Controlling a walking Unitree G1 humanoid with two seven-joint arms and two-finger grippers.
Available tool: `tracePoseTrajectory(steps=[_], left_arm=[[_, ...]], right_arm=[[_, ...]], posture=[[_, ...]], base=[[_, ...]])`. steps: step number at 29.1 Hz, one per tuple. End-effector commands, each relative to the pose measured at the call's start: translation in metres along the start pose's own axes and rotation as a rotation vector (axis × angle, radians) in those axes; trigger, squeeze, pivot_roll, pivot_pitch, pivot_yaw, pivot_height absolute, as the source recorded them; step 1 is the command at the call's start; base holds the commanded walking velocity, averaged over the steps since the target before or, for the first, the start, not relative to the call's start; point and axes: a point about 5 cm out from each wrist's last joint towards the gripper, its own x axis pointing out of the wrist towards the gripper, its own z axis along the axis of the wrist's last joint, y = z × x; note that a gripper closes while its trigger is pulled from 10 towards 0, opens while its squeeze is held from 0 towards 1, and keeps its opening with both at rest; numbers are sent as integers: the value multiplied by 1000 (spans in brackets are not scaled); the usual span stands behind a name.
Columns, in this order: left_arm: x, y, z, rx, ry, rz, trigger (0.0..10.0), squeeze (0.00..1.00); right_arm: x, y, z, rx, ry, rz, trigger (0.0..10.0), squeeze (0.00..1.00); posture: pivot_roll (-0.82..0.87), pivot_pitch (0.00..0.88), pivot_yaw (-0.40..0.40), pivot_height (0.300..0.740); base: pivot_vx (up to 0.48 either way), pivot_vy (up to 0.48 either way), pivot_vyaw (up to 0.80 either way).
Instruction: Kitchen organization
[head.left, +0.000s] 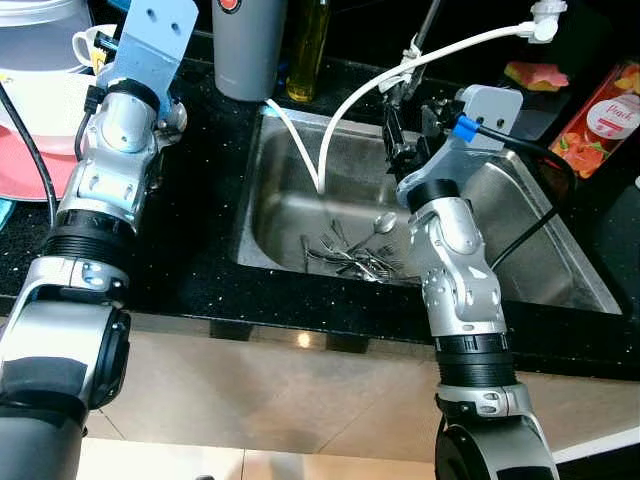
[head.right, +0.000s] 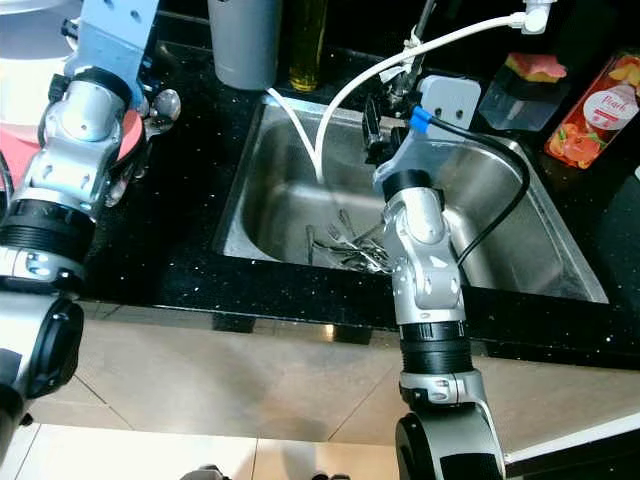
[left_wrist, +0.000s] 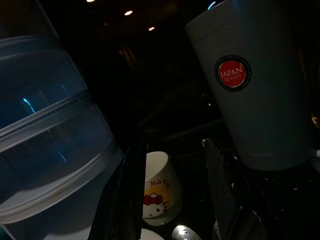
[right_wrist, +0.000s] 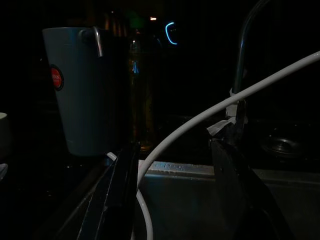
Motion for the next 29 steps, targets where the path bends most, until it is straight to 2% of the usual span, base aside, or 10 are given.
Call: tracePoseTrajectory(steps=[1,21,29], left_arm=[[-1,0,-1,22,-7,0,10000,0],[-1,0,0,37,-17,-10,10000,0],[1,10,7,125,-38,-56,10000,0]], right_arm=[[-2,-4,1,-8,-4,-14,10000,0],[-2,-4,0,-5,0,-14,10000,0],[-2,-5,2,-14,0,-15,10000,0]], posture=[[294,87,-140,740],[295,95,-149,740],[265,100,-156,740]], base=[[0,0,0],[0,0,0],[0,0,0]])
